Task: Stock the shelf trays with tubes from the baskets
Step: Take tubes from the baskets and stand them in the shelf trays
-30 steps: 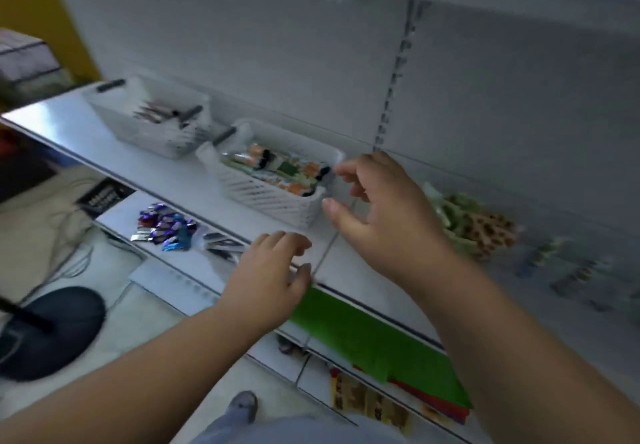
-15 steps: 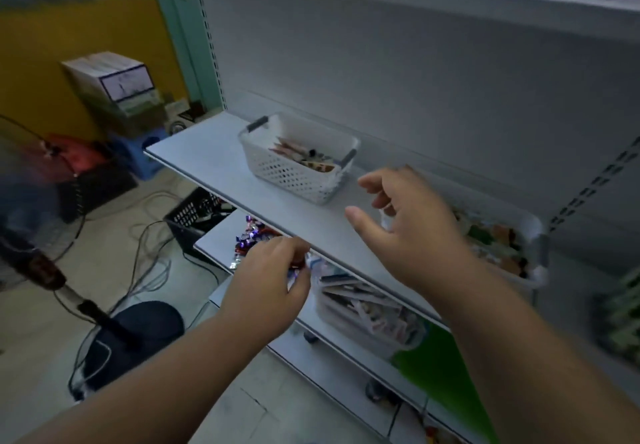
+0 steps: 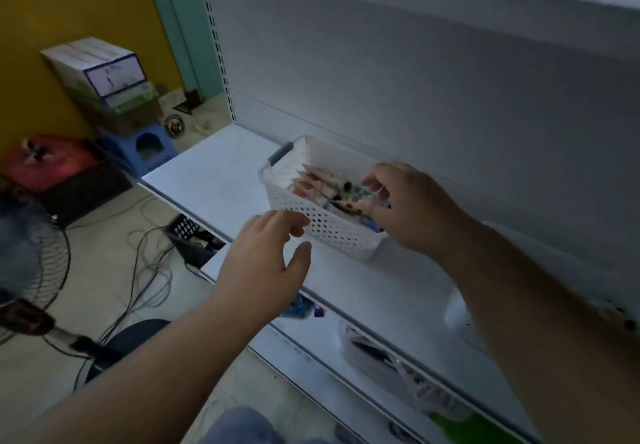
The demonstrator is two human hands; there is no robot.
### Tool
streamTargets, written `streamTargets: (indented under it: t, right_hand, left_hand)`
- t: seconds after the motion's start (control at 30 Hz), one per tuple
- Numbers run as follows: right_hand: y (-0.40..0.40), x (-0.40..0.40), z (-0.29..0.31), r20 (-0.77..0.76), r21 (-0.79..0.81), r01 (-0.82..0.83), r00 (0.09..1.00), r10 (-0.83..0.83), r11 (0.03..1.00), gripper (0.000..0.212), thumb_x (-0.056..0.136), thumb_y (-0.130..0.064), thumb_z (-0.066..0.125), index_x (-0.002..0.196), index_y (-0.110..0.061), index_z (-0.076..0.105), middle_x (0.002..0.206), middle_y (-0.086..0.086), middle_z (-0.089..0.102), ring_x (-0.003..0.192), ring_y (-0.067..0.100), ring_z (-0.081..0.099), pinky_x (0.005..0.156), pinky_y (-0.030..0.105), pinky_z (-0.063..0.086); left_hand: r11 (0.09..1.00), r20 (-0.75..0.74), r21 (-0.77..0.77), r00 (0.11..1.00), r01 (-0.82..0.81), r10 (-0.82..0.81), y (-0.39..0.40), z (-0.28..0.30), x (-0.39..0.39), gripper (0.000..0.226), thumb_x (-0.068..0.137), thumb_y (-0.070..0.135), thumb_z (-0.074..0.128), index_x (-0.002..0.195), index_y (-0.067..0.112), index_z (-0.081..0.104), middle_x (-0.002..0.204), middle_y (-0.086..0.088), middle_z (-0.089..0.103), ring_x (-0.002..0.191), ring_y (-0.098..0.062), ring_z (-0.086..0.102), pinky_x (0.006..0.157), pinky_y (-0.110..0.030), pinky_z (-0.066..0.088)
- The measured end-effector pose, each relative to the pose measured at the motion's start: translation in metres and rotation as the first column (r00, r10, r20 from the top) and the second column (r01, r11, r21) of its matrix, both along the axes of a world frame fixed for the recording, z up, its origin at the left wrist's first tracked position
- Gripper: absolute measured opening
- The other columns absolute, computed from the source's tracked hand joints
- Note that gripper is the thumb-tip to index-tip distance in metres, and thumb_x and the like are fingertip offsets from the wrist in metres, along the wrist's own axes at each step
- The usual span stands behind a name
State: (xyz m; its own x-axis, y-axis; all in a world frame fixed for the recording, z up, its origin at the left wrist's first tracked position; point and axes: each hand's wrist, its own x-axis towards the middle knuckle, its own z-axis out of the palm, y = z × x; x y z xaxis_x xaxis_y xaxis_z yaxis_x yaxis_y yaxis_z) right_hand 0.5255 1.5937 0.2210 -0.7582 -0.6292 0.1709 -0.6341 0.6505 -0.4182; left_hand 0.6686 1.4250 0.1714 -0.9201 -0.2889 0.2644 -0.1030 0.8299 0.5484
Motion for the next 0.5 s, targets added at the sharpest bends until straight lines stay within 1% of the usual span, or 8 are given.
streamTargets:
  t: [0.1,0.17,0.2,0.27,0.3,0.4,0.43,0.5]
  right_hand:
    - [-0.032,-0.033,-0.015,0.058,0.185,0.013,0.998,-0.024,0.983,0.027,0.088,-0.029,0.064,0.112,-0.02,0.059,0.106,0.002,0.057,0.095,0.02,0.056,0.082,0.03,0.046]
    - [-0.052,-0.053,-0.032,0.088,0.388,0.011,0.995,-0.049,0.922,0.024,0.091,-0.028,0.057,0.114,-0.022,0.058,0.113,0.004,0.059,0.1,0.024,0.057,0.088,0.037,0.048]
    - [-0.06,-0.061,-0.04,0.11,0.481,-0.012,0.993,-0.047,0.877,0.02,0.091,-0.024,0.054,0.111,-0.021,0.057,0.113,0.005,0.06,0.097,0.025,0.057,0.085,0.038,0.049]
    - [-0.072,-0.072,-0.052,0.146,0.621,-0.04,0.987,-0.066,0.783,0.011,0.089,-0.011,0.048,0.095,-0.019,0.052,0.104,0.005,0.06,0.086,0.025,0.056,0.071,0.034,0.048]
    - [-0.077,-0.076,-0.056,0.147,0.669,-0.04,0.986,-0.08,0.742,0.014,0.087,-0.005,0.046,0.09,-0.018,0.048,0.099,0.004,0.057,0.082,0.024,0.054,0.065,0.032,0.043]
    - [-0.085,-0.084,-0.058,0.123,0.737,-0.01,0.985,-0.121,0.675,0.02,0.085,0.001,0.047,0.095,-0.014,0.056,0.096,0.004,0.057,0.08,0.024,0.055,0.059,0.03,0.039]
    - [-0.085,-0.086,-0.056,0.124,0.725,0.009,0.982,-0.144,0.688,0.02,0.085,0.0,0.048,0.096,-0.014,0.057,0.095,0.004,0.059,0.079,0.024,0.056,0.058,0.03,0.04]
    - [-0.078,-0.08,-0.043,0.088,0.608,0.137,0.967,-0.238,0.782,0.012,0.086,-0.007,0.051,0.092,-0.017,0.056,0.087,0.003,0.059,0.074,0.023,0.056,0.058,0.03,0.041]
  left_hand:
    - [0.998,-0.051,0.012,0.997,0.056,-0.055,-0.027,0.003,-0.025,0.028,0.09,0.031,0.057,0.117,0.027,0.056,0.102,0.017,0.057,0.097,-0.006,0.051,0.086,-0.026,0.044]
    - [0.992,-0.075,-0.005,0.989,0.127,-0.127,-0.046,0.004,-0.045,0.027,0.089,0.03,0.058,0.116,0.027,0.057,0.1,0.018,0.056,0.096,-0.006,0.052,0.083,-0.023,0.043]
    - [0.986,-0.087,-0.019,0.982,0.168,-0.169,-0.056,0.005,-0.056,0.027,0.089,0.03,0.059,0.115,0.027,0.058,0.098,0.019,0.054,0.094,-0.005,0.052,0.08,-0.02,0.041]
    - [0.967,-0.102,-0.022,0.962,0.254,-0.255,-0.076,0.009,-0.077,0.025,0.089,0.028,0.061,0.113,0.027,0.059,0.095,0.021,0.052,0.09,-0.002,0.051,0.076,-0.011,0.037]
    - [0.955,-0.107,-0.01,0.949,0.297,-0.296,-0.085,0.011,-0.086,0.024,0.089,0.027,0.061,0.112,0.027,0.059,0.095,0.022,0.052,0.089,-0.001,0.051,0.075,-0.009,0.037]
    - [0.907,-0.12,0.001,0.9,0.422,-0.419,-0.106,0.013,-0.116,0.022,0.088,0.024,0.061,0.109,0.026,0.059,0.095,0.018,0.057,0.088,-0.005,0.054,0.074,-0.017,0.044]
    - [0.89,-0.12,0.004,0.884,0.456,-0.452,-0.11,0.013,-0.127,0.021,0.088,0.023,0.061,0.109,0.026,0.06,0.094,0.017,0.058,0.087,-0.007,0.056,0.074,-0.02,0.046]
    - [0.857,-0.103,0.011,0.853,0.515,-0.511,-0.113,0.013,-0.143,0.02,0.089,0.022,0.06,0.108,0.026,0.061,0.095,0.015,0.061,0.087,-0.009,0.058,0.073,-0.024,0.048]
